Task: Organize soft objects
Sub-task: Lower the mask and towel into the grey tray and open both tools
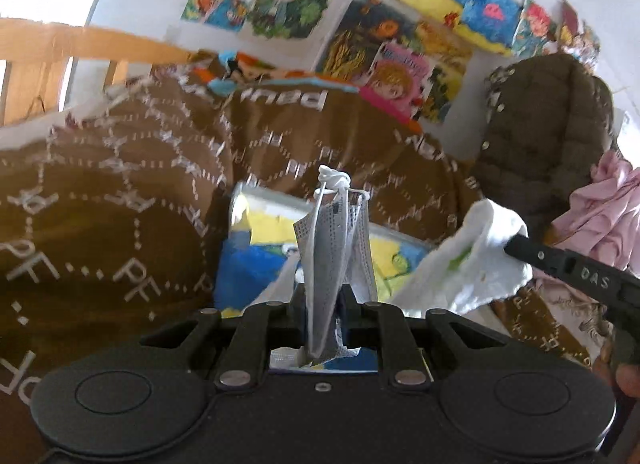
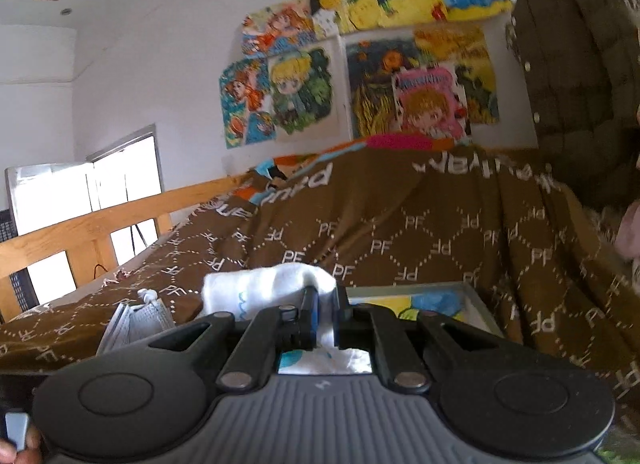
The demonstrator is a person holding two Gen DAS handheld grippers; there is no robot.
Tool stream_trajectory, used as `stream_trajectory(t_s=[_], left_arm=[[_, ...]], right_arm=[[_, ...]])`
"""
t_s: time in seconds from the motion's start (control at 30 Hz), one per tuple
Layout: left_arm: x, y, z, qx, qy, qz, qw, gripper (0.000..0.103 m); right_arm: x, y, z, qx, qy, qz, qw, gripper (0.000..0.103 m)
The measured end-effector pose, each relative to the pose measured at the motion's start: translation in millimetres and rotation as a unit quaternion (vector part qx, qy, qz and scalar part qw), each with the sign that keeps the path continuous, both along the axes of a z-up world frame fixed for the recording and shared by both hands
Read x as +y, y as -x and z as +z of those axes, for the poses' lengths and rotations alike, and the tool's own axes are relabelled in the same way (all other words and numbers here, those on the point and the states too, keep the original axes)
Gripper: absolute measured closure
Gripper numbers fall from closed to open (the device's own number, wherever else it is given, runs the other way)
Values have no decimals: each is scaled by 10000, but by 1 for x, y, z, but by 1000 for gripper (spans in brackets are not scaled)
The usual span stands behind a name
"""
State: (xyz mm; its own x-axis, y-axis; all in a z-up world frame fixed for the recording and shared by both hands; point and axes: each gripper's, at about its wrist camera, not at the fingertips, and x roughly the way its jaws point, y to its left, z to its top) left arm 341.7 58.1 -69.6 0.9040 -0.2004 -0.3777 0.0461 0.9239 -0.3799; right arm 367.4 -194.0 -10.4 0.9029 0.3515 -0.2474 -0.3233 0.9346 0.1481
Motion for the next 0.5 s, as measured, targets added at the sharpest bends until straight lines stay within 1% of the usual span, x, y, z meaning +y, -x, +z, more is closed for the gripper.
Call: stream_trajectory(t_s=[0.07,0.2,0.33,0.37,0.5], left_arm=[[3,-6,-2,73,88,-48,9999,86],[0,-21,-6,301,31,-204,9993,86],[2,-33,-18,834,180,-204,9961,86],[3,-34,-19,915,187,-192,9954,86],[2,-35,-19,967,150,-186,9950,83]], right_arm=[[4,-7,-4,91,37,42,9999,95],[14,-17,-12,316,182,166,9992,95],[23,-23,-19,648,252,335,9970,95],[25,-25,-20,717,283,381,9963,95],[34,-27,-24,895,378,524,9939,94]])
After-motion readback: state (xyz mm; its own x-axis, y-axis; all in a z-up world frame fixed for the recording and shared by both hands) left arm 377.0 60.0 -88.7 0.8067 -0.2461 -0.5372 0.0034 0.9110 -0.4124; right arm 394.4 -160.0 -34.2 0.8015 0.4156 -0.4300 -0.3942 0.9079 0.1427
